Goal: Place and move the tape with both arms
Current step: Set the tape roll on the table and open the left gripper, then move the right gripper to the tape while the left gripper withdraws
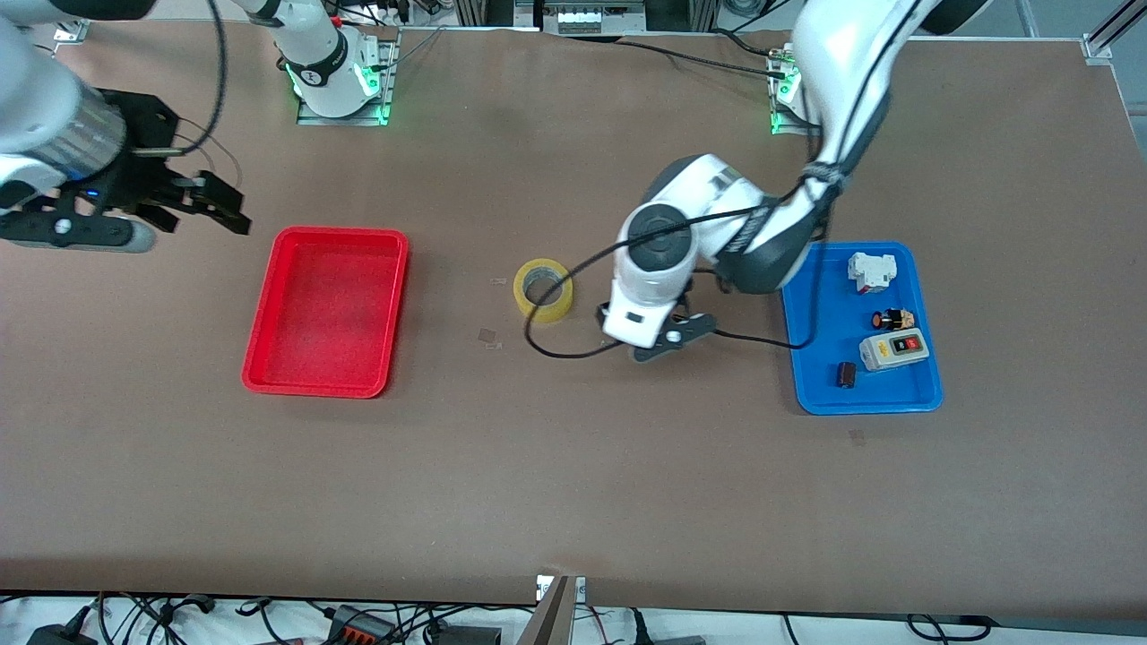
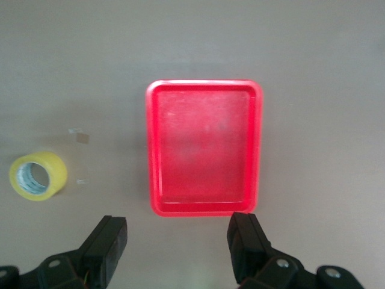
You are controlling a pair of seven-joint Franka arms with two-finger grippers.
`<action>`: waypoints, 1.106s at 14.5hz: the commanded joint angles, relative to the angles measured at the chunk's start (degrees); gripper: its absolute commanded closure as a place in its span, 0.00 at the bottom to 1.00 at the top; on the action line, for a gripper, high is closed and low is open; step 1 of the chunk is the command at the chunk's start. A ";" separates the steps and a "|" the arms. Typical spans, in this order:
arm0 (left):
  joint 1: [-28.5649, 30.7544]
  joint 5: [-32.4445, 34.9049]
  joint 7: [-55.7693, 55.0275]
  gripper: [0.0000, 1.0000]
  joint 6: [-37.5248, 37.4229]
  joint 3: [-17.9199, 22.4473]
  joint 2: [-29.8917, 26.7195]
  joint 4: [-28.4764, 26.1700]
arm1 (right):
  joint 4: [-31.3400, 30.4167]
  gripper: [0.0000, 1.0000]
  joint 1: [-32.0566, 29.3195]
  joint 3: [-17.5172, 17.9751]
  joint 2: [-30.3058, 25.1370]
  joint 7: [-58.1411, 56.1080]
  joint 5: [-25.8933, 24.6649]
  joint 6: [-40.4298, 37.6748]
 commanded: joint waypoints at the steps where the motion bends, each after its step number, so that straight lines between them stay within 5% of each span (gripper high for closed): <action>1: 5.06 0.08 7.19 0.00 -6.23 -0.72 -4.82 -1.57 | 0.39 0.02 3.90 -0.07 3.12 2.66 0.14 2.18; 12: 25.99 -4.92 46.55 0.00 -22.84 1.03 -18.27 -1.39 | 0.04 0.02 21.56 -0.07 19.99 20.91 0.14 20.89; 16: 21.18 -13.52 55.02 0.00 -23.75 17.42 -24.16 -2.45 | -0.05 0.02 27.37 -0.07 27.29 26.82 0.05 28.98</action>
